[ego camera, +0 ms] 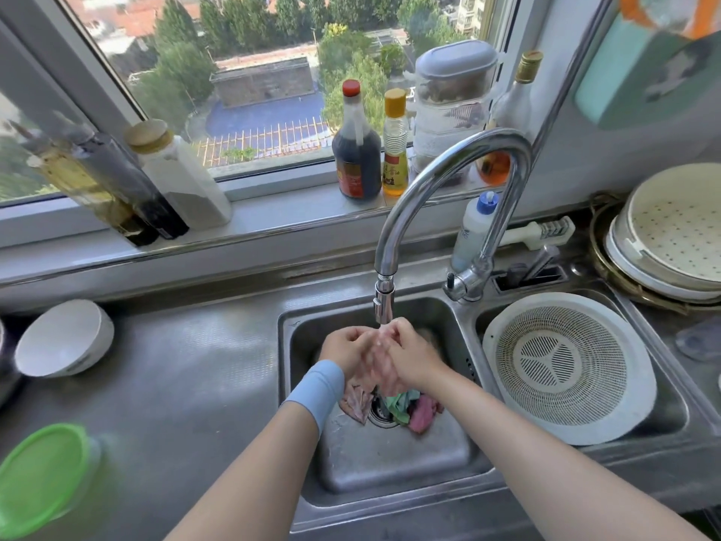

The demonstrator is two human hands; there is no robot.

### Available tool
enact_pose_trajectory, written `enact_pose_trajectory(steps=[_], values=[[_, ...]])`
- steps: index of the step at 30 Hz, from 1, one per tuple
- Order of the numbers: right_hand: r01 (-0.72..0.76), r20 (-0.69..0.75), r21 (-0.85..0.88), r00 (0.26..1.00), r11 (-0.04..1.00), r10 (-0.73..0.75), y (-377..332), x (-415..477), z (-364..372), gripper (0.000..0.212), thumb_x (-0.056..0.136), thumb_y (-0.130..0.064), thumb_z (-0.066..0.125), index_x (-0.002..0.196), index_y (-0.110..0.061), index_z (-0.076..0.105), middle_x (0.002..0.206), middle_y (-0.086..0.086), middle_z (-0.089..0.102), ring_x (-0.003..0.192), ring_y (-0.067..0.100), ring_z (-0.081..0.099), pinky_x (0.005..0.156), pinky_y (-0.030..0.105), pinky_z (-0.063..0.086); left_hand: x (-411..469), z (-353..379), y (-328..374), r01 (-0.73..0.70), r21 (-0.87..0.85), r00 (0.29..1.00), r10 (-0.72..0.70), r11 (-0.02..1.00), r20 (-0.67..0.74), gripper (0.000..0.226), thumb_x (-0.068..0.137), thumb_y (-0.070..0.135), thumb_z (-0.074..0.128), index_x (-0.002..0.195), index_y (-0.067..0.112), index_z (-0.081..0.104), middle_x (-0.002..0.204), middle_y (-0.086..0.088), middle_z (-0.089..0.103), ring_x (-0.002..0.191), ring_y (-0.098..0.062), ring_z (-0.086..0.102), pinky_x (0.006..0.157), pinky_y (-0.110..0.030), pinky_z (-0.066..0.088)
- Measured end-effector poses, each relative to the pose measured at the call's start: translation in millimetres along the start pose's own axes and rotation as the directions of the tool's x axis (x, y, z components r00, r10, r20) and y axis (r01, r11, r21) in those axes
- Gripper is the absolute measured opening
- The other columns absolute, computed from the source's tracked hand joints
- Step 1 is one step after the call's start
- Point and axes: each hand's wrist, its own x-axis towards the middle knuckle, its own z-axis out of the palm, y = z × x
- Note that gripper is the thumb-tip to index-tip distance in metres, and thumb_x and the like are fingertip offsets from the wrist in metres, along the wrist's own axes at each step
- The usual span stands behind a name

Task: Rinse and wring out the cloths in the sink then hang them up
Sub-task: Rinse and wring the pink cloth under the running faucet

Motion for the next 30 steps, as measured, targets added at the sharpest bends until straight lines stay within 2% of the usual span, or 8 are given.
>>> enact_pose_trajectory(steps=[4, 8, 11, 17, 20, 23, 26, 30], values=[[0.023, 0.056, -0.011, 0.998, 1.000, -0.022, -2, 5, 1, 0.019, 0.099, -0.030, 0.052, 0.083, -0.031, 0.043, 0.078, -0.011, 0.061, 0.073, 0.001, 0.056, 0.060, 0.020, 0.037, -2, 12, 3, 0.047, -0.091, 0.997, -0.042, 0.995, 0.059, 0.015, 0.095, 0.024, 0.060, 0.094, 0.011, 0.066, 0.091, -0.015, 0.070, 0.076, -0.021, 0.063, 0.074, -0.039, 0.056], [0.009, -0.147, 0.175, 0.989, 0.985, 0.017, -4, 14, -3, 0.031, 0.090, -0.032, 0.069, 0.068, -0.021, 0.049, 0.061, -0.009, 0.056, 0.058, 0.007, 0.048, 0.054, 0.023, 0.038, -5, 18, -2, 0.217, -0.424, 0.967, -0.134, 0.879, 0.217, 0.032, 0.092, 0.031, 0.067, 0.105, 0.002, 0.066, 0.098, -0.020, 0.071, 0.085, -0.029, 0.067, 0.086, -0.042, 0.053], [-0.022, -0.109, 0.120, 0.993, 0.993, 0.035, -6, 17, -5, 0.038, 0.088, -0.044, 0.066, 0.062, -0.019, 0.053, 0.057, -0.011, 0.058, 0.060, 0.009, 0.052, 0.059, 0.030, 0.042, 1, 16, -5, 0.146, -0.399, 0.985, -0.098, 0.905, 0.139, 0.033, 0.091, 0.035, 0.068, 0.095, 0.003, 0.059, 0.091, -0.023, 0.066, 0.082, -0.032, 0.061, 0.079, -0.044, 0.050], [-0.024, 0.170, -0.183, 0.984, 0.983, 0.056, 10, 10, -11, 0.068, 0.067, -0.087, 0.043, 0.106, -0.033, 0.054, 0.113, -0.009, 0.062, 0.100, 0.011, 0.059, 0.075, 0.027, 0.044, 18, 8, 1, 0.172, -0.388, 0.984, -0.176, 0.906, 0.025, 0.027, 0.099, 0.030, 0.055, 0.098, 0.008, 0.071, 0.105, -0.024, 0.071, 0.091, -0.033, 0.067, 0.093, -0.052, 0.052], [-0.034, 0.229, -0.323, 0.967, 0.946, 0.113, 21, 10, -23, 0.043, 0.080, -0.072, 0.051, 0.093, -0.032, 0.049, 0.101, -0.006, 0.065, 0.088, 0.013, 0.060, 0.070, 0.033, 0.045, 19, 7, 3, 0.183, -0.412, 0.982, -0.146, 0.893, 0.120, 0.022, 0.102, 0.022, 0.050, 0.095, 0.010, 0.067, 0.101, -0.021, 0.070, 0.085, -0.028, 0.067, 0.083, -0.042, 0.055], [0.027, 0.082, -0.269, 0.997, 0.963, -0.005, 17, 14, -24, 0.021, 0.096, -0.048, 0.050, 0.085, -0.030, 0.052, 0.083, -0.008, 0.066, 0.080, 0.015, 0.062, 0.073, 0.035, 0.048, 14, 13, -4, 0.212, -0.387, 0.972, -0.155, 0.897, 0.174, 0.023, 0.099, 0.028, 0.056, 0.101, 0.010, 0.071, 0.098, -0.018, 0.072, 0.085, -0.028, 0.068, 0.084, -0.044, 0.055], [0.032, 0.012, -0.174, 0.999, 0.984, -0.030, 1, 11, -10, 0.030, 0.092, -0.059, 0.044, 0.087, -0.035, 0.063, 0.082, -0.013, 0.070, 0.077, 0.007, 0.064, 0.074, 0.034, 0.053, 12, 18, -8, 0.187, -0.400, 0.982, -0.160, 0.897, 0.101, 0.023, 0.097, 0.024, 0.060, 0.105, 0.006, 0.072, 0.085, -0.018, 0.072, 0.072, -0.030, 0.066, 0.068, -0.038, 0.055], [-0.004, -0.038, -0.329, 0.999, 0.944, -0.009, -14, 10, 3, 0.049, 0.087, -0.056, 0.030, 0.093, -0.021, 0.064, 0.103, 0.008, 0.072, 0.100, 0.031, 0.065, 0.085, 0.039, 0.051, 8, 27, -5, 0.245, -0.519, 0.969, -0.192, 0.819, 0.155, 0.020, 0.096, 0.015, 0.055, 0.098, 0.003, 0.071, 0.069, -0.013, 0.059, 0.054, -0.021, 0.054, 0.050, -0.026, 0.049]])
